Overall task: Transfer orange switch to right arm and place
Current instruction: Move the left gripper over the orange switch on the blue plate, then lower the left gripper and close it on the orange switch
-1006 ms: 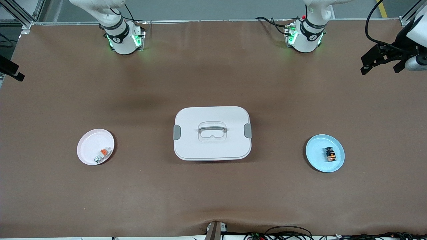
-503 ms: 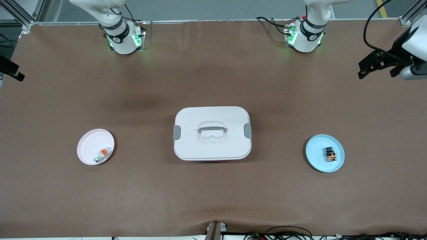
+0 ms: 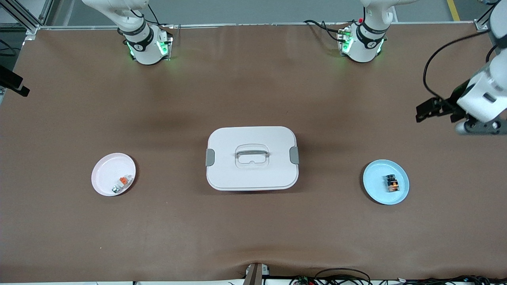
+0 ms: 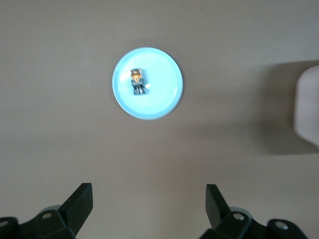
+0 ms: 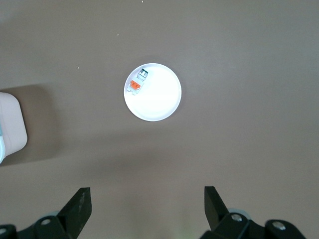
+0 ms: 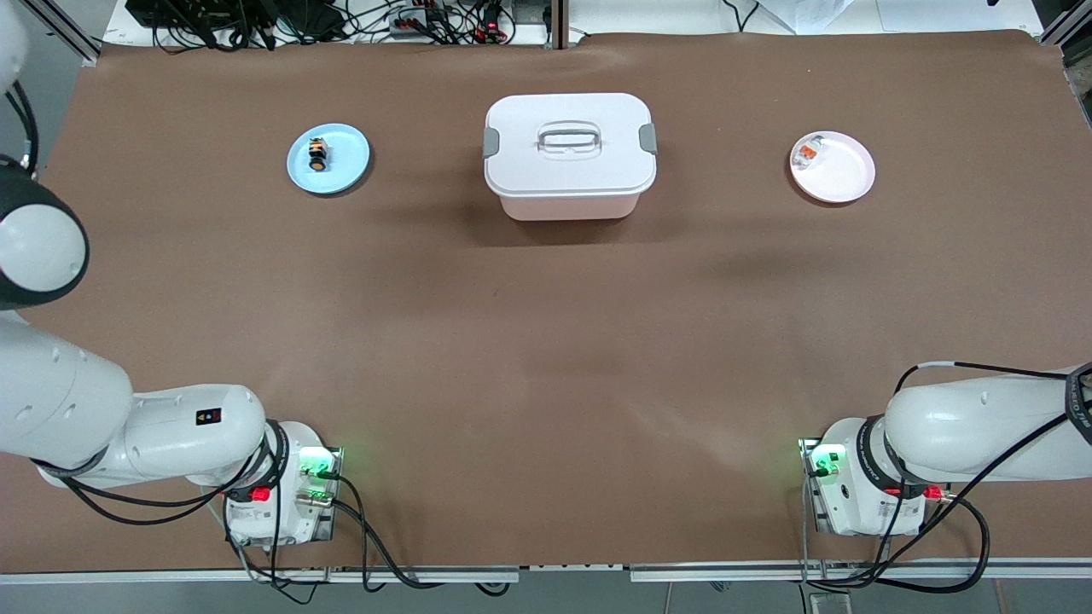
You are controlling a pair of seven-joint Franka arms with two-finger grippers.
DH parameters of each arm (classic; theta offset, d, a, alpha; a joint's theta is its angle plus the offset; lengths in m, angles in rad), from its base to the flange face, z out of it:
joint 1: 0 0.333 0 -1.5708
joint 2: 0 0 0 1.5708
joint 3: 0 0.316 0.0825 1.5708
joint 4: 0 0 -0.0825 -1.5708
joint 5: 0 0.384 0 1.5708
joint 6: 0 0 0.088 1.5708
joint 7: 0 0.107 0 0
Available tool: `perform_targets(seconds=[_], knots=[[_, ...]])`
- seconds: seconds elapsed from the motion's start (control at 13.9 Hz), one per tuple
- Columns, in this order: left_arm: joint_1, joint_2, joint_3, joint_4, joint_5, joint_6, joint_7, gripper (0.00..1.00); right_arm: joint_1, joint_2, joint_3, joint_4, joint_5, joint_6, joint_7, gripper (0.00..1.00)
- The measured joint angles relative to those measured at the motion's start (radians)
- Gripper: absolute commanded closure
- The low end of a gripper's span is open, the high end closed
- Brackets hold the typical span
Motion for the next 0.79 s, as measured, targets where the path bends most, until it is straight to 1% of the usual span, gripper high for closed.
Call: perform_targets(seconds=[0.14, 0.29, 0.5, 0.79], knots=[[0.000, 0.045, -0.001, -0.049, 0.041, 0.096, 0.106, 0.00, 0.000, 0.000, 0.000, 0.000, 0.000, 0.000, 0.000, 0.00], [0.001, 0.097, -0.001, -0.076, 0.049, 0.150, 0.262, 0.00, 0.000, 0.000, 0.000, 0.001, 0.000, 0.000, 0.000, 0.00], [0.027, 0.191, 0.002, -0.083, 0.053, 0.253, 0.515, 0.00, 0.000, 0.000, 0.000, 0.001, 0.000, 0.000, 0.000, 0.00], [0.109, 0.319, 0.004, -0.083, 0.054, 0.414, 0.840, 0.00, 0.000, 0.000, -0.001, 0.001, 0.000, 0.008, 0.000, 0.00]])
